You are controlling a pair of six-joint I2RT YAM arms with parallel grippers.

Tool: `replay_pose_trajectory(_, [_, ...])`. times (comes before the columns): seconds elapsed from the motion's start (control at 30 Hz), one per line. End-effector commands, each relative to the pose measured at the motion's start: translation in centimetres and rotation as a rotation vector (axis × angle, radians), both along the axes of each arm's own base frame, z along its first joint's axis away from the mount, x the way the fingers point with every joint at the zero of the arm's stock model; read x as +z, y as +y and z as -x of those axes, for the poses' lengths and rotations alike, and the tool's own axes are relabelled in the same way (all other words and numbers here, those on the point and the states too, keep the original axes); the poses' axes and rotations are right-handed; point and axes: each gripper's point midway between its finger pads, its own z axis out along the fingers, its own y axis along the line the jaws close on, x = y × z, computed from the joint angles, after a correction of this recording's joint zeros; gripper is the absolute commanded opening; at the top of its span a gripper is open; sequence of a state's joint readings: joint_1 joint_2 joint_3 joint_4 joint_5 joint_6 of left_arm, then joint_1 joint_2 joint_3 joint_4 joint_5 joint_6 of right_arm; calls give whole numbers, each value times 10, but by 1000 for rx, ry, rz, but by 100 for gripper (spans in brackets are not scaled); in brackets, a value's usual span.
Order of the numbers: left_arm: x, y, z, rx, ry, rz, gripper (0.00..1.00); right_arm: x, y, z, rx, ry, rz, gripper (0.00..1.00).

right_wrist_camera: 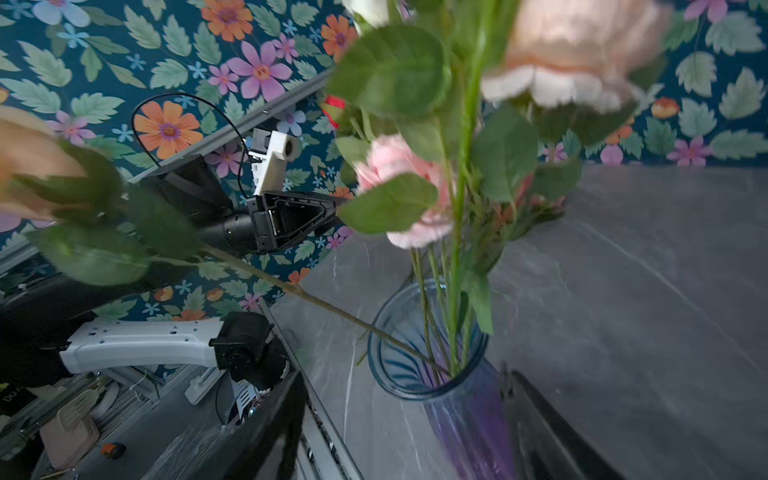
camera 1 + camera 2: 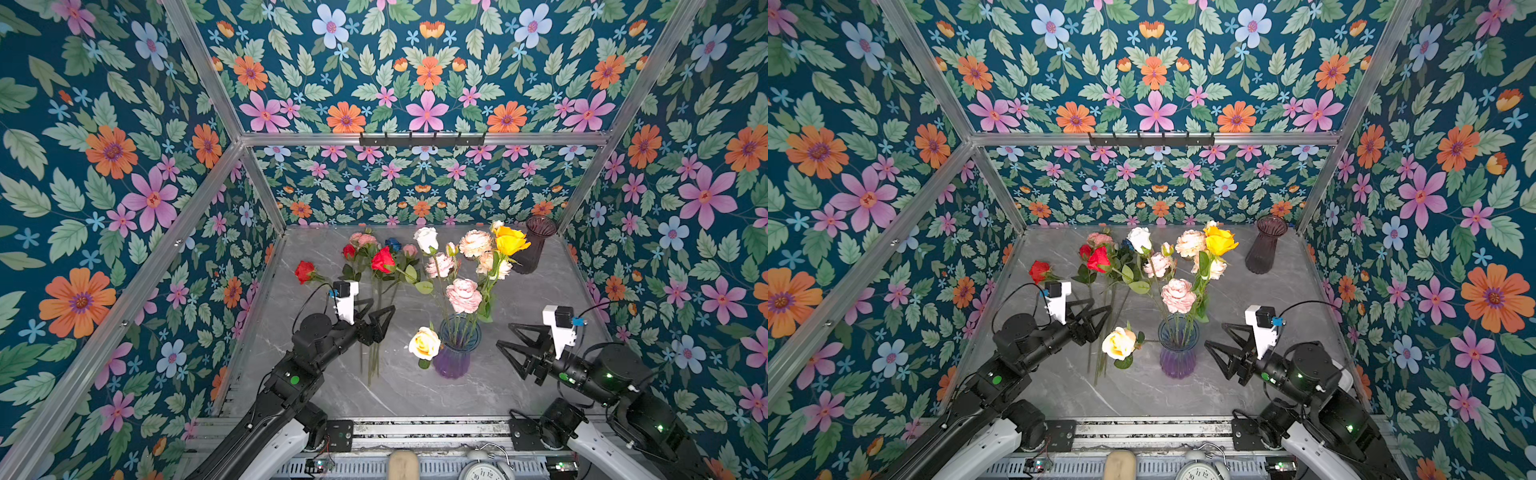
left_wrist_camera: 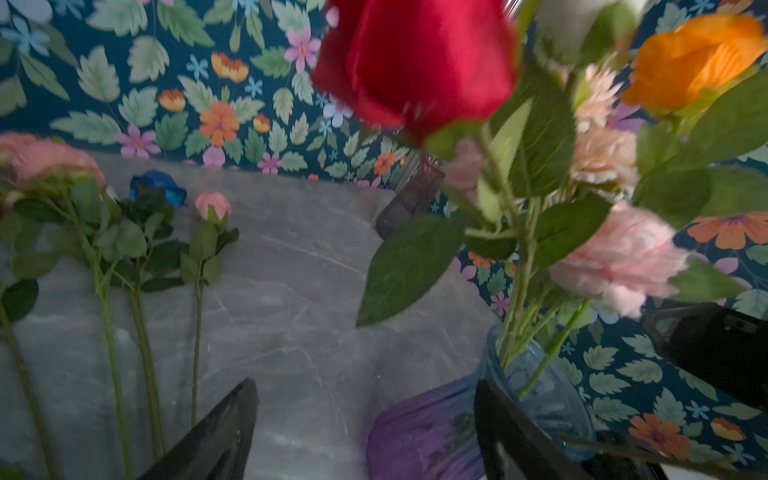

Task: Arrange the flowers into the vase
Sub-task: 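Open the right gripper and draw it back while the left gripper moves toward the vase, then close the left gripper around the neck of the purple vase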

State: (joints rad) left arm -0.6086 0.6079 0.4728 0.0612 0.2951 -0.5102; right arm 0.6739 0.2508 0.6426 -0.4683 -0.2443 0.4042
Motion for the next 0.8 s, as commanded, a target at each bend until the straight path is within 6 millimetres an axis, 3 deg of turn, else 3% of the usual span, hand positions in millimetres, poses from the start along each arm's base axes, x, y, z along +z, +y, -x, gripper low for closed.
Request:
replay_pose_trajectory(0.0, [-15,-17,15,-118,82,83,83,-20,9,4,33,124,-77,76])
replay_pose_trajectory(0.2, [-61,-45,31,-217,157,125,83,-84,24,-5,48,279,-64,77])
replay_pose_trajectory(0.37, [-74,-76,44,-315,62,135,83,-119,33,-18,38,281,-40,81])
replay_pose_trajectory(0.47, [-69,-92,59,-386,-97,136,85,-125,36,-23,49,224,-18,86])
replay_pose_trajectory(0.6, [-68,-115,75,-485,-272,72,88,-118,42,-25,85,98,-57,90])
replay_pose_trajectory(0.77, [-73,-131,70,-481,-364,15,88,-110,40,-19,105,-59,-68,92])
